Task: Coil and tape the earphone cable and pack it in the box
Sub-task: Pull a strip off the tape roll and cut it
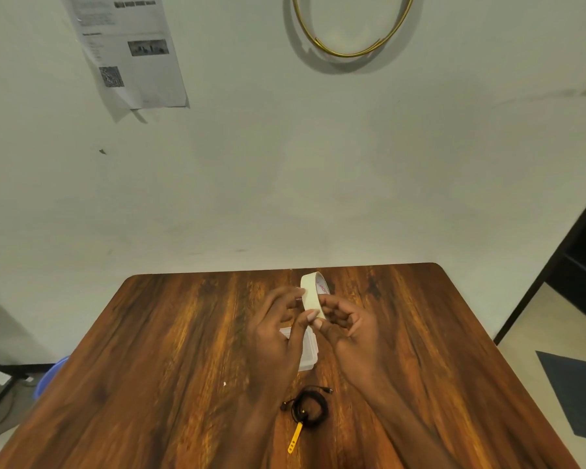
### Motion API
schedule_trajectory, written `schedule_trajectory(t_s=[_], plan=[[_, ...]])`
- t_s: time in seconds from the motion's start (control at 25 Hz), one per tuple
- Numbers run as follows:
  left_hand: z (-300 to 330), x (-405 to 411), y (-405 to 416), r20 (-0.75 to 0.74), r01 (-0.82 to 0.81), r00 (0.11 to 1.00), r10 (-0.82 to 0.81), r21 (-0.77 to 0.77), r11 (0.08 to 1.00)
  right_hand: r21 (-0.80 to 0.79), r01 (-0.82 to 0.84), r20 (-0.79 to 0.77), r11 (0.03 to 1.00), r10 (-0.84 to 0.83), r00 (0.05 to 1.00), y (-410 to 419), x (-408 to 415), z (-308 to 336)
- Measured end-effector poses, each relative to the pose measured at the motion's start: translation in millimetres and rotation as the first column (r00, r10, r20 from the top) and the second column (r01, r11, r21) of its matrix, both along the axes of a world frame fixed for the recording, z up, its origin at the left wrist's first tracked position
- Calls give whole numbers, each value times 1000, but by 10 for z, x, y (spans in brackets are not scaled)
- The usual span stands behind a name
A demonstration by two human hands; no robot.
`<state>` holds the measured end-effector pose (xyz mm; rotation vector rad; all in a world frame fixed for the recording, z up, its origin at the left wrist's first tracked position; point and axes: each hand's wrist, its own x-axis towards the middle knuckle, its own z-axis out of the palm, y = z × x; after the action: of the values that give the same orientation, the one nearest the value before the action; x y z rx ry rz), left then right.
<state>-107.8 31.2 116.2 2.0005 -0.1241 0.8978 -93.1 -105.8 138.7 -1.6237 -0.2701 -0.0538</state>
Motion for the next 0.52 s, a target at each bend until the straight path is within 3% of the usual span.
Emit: schedule_trajectory(t_s=[0.52], plan=[[53,10,41,18,-44,999,45,-51,998,-66,32,38,997,-30,999,49,-28,-35]])
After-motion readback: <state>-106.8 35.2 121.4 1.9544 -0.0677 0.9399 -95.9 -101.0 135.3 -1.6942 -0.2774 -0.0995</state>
